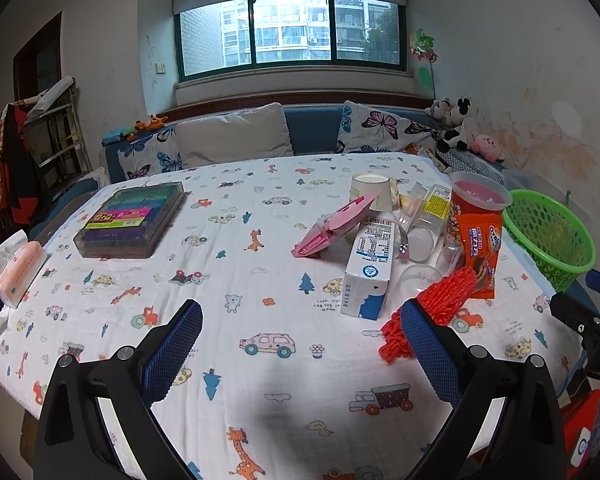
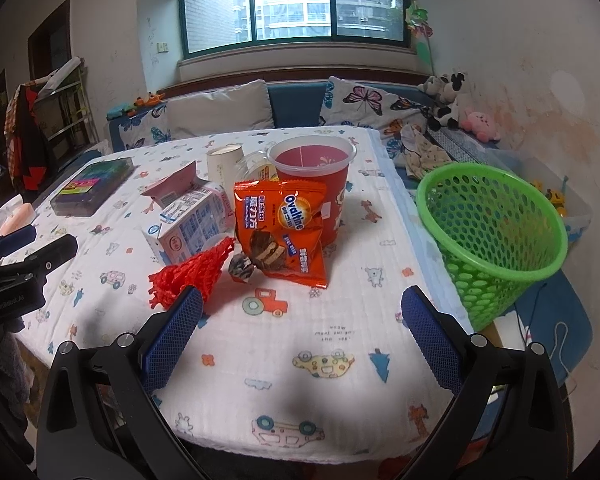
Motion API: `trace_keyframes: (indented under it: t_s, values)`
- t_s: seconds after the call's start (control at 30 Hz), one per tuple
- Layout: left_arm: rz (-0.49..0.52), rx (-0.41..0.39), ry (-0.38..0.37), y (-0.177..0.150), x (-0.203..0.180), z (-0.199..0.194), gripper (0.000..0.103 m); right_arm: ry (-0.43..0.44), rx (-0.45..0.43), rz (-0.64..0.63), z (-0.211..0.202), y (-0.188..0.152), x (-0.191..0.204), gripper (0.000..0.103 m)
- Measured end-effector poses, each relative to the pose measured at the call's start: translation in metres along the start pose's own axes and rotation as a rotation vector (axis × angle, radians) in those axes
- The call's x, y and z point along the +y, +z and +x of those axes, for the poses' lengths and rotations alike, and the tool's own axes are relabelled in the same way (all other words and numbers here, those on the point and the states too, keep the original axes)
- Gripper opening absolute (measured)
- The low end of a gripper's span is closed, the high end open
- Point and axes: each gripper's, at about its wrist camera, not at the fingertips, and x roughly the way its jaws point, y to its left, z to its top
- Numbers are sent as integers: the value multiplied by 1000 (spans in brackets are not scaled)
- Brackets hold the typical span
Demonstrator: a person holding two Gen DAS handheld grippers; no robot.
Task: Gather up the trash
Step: 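Grasp the red mesh net with left tool while right tool grasps the Ovaltine bag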
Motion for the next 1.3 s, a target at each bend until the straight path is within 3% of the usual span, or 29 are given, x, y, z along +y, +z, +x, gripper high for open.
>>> trace_keyframes:
  t_s: [0.63, 0.83, 1.13, 1.3]
  values:
    - [19, 44, -23, 1, 5, 22, 96, 119, 58, 101, 66, 34, 1, 99]
    - [51, 63, -91, -4, 1, 28, 96, 150, 94, 167, 94, 42, -7, 99]
    - [123, 95, -200, -16, -16, 38, 96, 134, 124, 159, 120, 46, -8, 98]
    - [157, 116, -255, -21, -29, 44, 96, 144, 129, 169, 121, 42, -15, 85]
